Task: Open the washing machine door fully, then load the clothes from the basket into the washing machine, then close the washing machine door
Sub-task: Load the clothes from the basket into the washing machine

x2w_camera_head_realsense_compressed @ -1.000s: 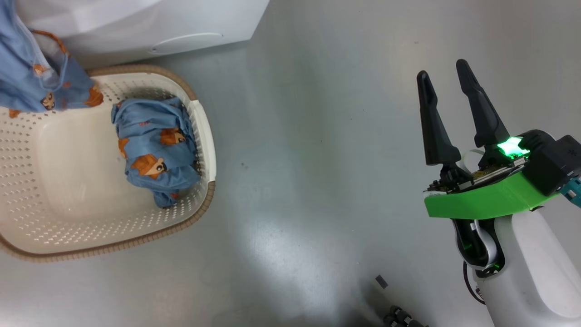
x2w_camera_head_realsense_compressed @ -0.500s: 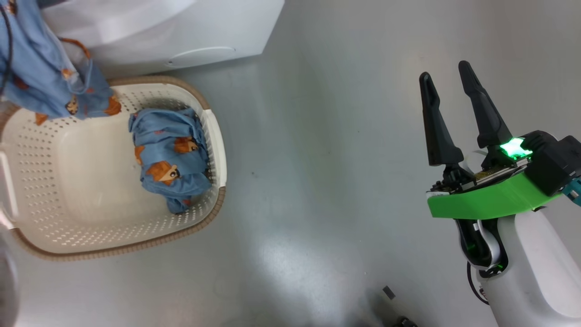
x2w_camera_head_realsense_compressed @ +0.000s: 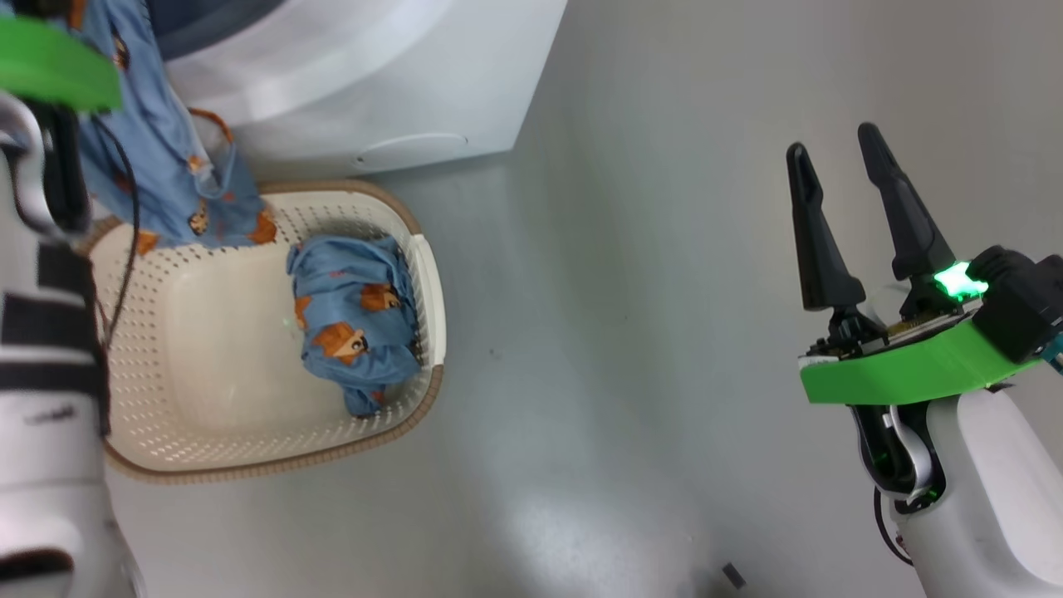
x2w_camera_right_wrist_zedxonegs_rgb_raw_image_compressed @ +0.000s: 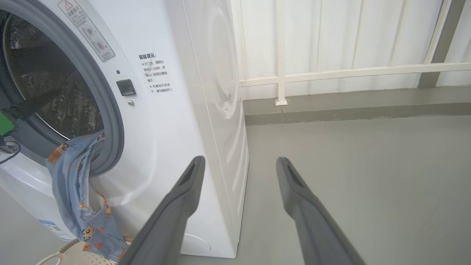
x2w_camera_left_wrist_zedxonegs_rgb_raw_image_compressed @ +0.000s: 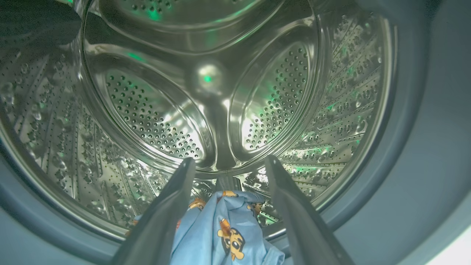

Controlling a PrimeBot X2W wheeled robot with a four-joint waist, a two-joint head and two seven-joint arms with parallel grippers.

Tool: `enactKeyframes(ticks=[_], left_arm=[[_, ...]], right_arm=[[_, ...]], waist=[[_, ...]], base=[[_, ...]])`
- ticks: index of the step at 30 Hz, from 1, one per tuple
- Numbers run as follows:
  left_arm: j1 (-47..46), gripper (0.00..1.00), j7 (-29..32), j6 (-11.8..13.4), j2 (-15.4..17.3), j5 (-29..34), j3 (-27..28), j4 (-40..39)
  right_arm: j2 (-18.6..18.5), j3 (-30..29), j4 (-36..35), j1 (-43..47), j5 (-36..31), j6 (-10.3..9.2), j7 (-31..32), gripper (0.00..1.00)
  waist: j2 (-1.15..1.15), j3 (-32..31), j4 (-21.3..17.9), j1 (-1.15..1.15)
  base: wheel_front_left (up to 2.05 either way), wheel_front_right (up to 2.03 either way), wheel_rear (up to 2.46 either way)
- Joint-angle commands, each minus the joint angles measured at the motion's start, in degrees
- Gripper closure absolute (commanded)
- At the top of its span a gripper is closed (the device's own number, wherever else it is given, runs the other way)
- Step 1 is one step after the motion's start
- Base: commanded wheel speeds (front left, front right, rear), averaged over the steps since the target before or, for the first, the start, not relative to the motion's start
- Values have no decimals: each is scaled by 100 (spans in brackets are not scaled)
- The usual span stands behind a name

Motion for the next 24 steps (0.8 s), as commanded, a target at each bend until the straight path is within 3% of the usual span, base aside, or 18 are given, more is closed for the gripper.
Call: enactKeyframes(ticks=[1, 24], left_arm=[[274, 0, -33, -58, 215, 83, 106, -307], [3802, 0, -33, -504, -598, 513, 886, -2292]], right_arm=[[-59, 83, -98, 204, 38, 26, -28, 0], [-463, -80, 123, 984, 28, 26, -28, 0]], waist=[[0, -191, 82, 1], [0, -1712, 610, 1]], base=[[0, 0, 0], [0, 0, 0]])
